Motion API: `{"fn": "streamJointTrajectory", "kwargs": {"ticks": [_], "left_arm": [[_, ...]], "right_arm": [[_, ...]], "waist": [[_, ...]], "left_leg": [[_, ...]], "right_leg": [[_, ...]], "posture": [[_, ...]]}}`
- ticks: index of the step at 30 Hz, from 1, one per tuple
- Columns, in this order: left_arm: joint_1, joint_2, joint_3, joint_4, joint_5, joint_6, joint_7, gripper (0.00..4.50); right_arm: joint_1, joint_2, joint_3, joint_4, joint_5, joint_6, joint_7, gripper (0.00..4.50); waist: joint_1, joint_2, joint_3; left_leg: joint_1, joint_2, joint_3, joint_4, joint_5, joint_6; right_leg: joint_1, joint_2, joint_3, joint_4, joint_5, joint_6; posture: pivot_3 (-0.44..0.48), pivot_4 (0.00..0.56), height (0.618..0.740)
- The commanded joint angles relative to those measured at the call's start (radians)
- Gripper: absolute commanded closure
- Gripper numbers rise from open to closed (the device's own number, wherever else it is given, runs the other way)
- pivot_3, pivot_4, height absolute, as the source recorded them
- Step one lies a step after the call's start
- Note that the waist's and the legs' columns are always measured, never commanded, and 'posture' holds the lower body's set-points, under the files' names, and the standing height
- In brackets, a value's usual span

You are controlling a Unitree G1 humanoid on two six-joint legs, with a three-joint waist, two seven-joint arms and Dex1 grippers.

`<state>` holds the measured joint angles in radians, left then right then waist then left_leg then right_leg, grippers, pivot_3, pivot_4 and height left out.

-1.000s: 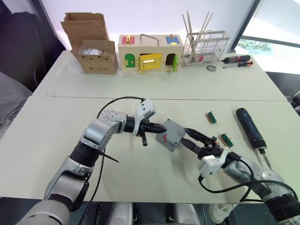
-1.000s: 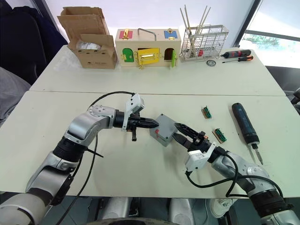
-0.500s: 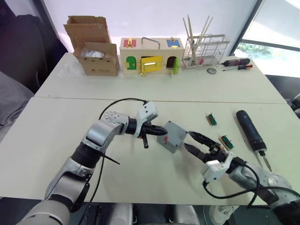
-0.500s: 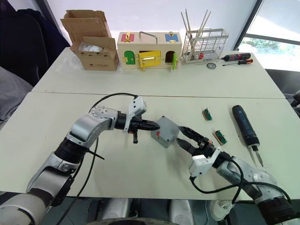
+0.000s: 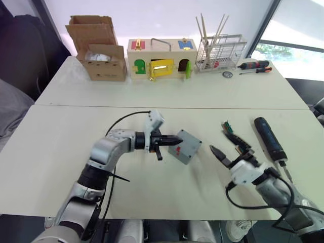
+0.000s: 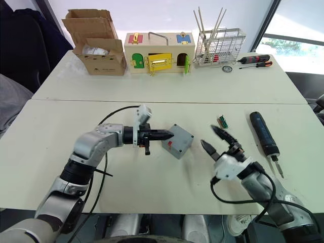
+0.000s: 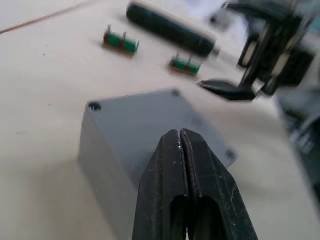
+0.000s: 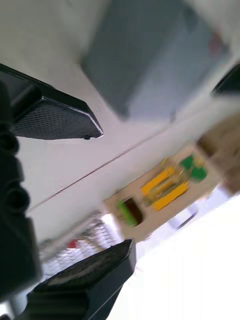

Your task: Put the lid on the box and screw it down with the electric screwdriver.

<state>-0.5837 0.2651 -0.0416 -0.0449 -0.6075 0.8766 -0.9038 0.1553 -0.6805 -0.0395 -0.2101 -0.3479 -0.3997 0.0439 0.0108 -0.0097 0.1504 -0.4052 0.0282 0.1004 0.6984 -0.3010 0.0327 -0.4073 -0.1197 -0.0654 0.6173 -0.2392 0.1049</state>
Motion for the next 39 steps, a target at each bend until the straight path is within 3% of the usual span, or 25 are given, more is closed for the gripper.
{"fn": "streamJointTrajectory", "kwargs": {"ticks": [1, 4, 6, 9, 10, 14, 16, 18, 22, 31, 39], "left_arm": [[-0.048, -0.014, 0.201, -0.144, -0.171, 0.073, 0.143, 4.5], [-0.044, -0.001, 0.239, -0.179, -0.156, 0.075, 0.249, 4.5], [-0.019, 0.025, 0.246, -0.189, -0.125, 0.033, 0.269, 4.5], [0.047, 0.13, 0.13, -0.143, -0.015, -0.042, 0.197, 4.5], [0.062, 0.164, 0.08, -0.119, 0.029, -0.076, 0.166, 4.5], [0.1, 0.268, -0.146, -0.018, 0.231, -0.297, 0.024, 4.5], [0.088, 0.229, -0.182, 0.048, 0.251, -0.348, 0.002, 4.5], [0.067, 0.146, -0.167, 0.115, 0.212, -0.35, 0.0, 4.5], [0.047, 0.081, -0.193, 0.165, 0.246, -0.38, -0.017, 4.5], [0.094, 0.073, -0.22, 0.095, 0.266, -0.358, -0.024, 4.5], [0.136, 0.052, -0.221, 0.035, 0.28, -0.332, 0.028, 4.5]], "right_arm": [[-0.027, 0.101, -0.09, -0.174, 0.31, 0.33, 0.088, 1.15], [-0.057, 0.165, -0.109, -0.269, 0.422, 0.508, 0.125, 1.89], [-0.079, 0.224, -0.12, -0.304, 0.539, 0.629, 0.133, 2.78], [-0.078, 0.27, -0.145, -0.329, 0.688, 0.777, 0.169, 4.33], [-0.076, 0.273, -0.149, -0.337, 0.726, 0.818, 0.187, 4.47], [-0.039, 0.229, -0.129, -0.391, 0.867, 0.983, 0.287, 4.47], [-0.013, 0.19, -0.11, -0.406, 0.909, 1.05, 0.343, 4.47], [0.001, 0.163, -0.108, -0.384, 0.92, 1.066, 0.384, 4.47], [0.001, 0.147, -0.083, -0.378, 0.944, 1.094, 0.432, 4.47], [-0.097, 0.191, 0.034, -0.302, 0.848, 1.087, 0.399, 4.47], [-0.216, 0.242, 0.05, -0.193, 0.789, 1.059, 0.391, 4.47]], "waist": [[0.001, 0.0, 0.0], [0.001, 0.002, 0.0], [0.001, 0.002, 0.0], [0.0, 0.002, 0.0], [0.001, 0.003, 0.001], [0.003, 0.006, 0.002], [0.003, 0.006, 0.003], [0.004, 0.006, 0.003], [0.0, 0.006, 0.003], [0.0, 0.006, 0.003], [0.001, 0.007, 0.003]], "left_leg": [[-0.002, 0.0, -0.001, 0.0, 0.002, -0.003], [-0.002, -0.001, -0.001, -0.001, 0.002, -0.003], [-0.002, -0.001, -0.001, 0.0, 0.0, 0.001], [-0.002, -0.001, 0.0, -0.001, -0.001, 0.001], [-0.002, -0.001, 0.0, -0.001, -0.001, 0.001], [-0.002, -0.002, 0.001, -0.001, -0.001, 0.002], [-0.003, -0.002, 0.001, -0.001, -0.001, 0.002], [-0.004, -0.002, 0.001, -0.001, -0.002, 0.003], [-0.004, -0.001, 0.002, -0.001, -0.002, 0.003], [-0.004, 0.0, 0.003, -0.002, -0.002, 0.003], [-0.005, 0.0, 0.002, -0.002, -0.002, 0.003]], "right_leg": [[-0.002, 0.0, 0.0, 0.0, 0.0, 0.0], [-0.001, 0.0, -0.002, 0.0, 0.0, 0.0], [-0.001, 0.0, -0.002, 0.0, 0.0, 0.0], [-0.002, 0.001, -0.002, 0.0, 0.001, -0.001], [-0.002, 0.001, -0.002, 0.0, 0.0, -0.001], [-0.003, 0.0, -0.002, -0.001, 0.0, -0.001], [-0.004, 0.0, -0.002, -0.003, 0.001, -0.002], [-0.004, -0.001, -0.002, -0.003, 0.001, -0.002], [-0.005, -0.001, -0.002, -0.003, 0.001, -0.002], [-0.006, 0.0, -0.002, -0.002, 0.001, -0.002], [-0.006, 0.0, -0.002, -0.002, 0.001, -0.002]], "posture": [[0.0, 0.15, 0.728], [0.0, 0.15, 0.728], [0.0, 0.15, 0.728], [0.0, 0.15, 0.728], [0.0, 0.15, 0.728], [0.0, 0.15, 0.728], [0.0, 0.15, 0.728], [0.0, 0.15, 0.728], [0.0, 0.15, 0.728], [0.0, 0.15, 0.728], [0.0, 0.15, 0.728]]}}
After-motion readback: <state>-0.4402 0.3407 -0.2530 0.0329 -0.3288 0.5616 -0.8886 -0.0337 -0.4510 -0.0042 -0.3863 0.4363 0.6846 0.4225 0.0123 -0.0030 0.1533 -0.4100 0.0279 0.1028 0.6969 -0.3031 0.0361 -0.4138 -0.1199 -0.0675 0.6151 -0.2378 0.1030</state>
